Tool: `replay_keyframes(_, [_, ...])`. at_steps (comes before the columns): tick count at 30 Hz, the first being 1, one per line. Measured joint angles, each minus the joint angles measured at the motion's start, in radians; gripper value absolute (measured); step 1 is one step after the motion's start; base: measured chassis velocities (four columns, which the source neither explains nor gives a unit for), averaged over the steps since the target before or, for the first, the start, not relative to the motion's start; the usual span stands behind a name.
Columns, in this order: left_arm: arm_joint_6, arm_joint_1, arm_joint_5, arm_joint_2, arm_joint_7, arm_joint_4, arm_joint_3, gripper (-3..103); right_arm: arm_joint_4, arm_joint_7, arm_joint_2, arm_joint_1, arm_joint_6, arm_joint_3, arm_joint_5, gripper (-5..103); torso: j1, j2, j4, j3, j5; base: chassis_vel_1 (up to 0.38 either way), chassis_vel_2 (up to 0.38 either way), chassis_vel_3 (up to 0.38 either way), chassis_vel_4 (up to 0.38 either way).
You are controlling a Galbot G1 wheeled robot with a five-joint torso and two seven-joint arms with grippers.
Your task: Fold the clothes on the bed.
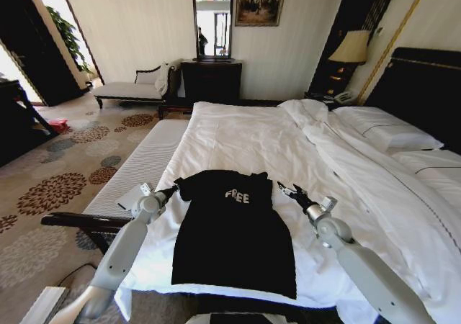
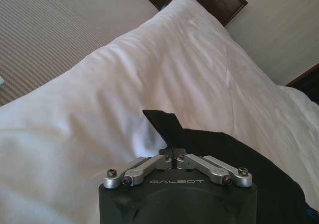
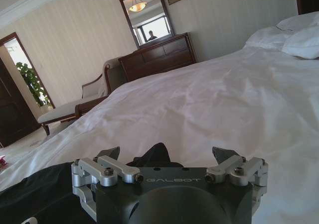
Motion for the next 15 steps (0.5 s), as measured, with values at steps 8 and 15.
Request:
replay_keyframes(8, [0.002,0.022,-0.032,0.057,-0.002,-0.032,-0.049,0,0.008,0.005,0.001,-0.004,-0.001,0.011,-0.001,100,0.000,0.000,0.0001,0.000,-0.0001,0.000,0.000,0.000,0.000])
replay_keyframes(15, [0.006,0.020,-0.058,0.089,-0.014,-0.061,-0.066,0,0.013,0.006,0.010,-0.008,-0.002,0.016,-0.005,100,0.000,0.000,0.0004,0.000,0.0000,0.000,0.000,0.000,0.000])
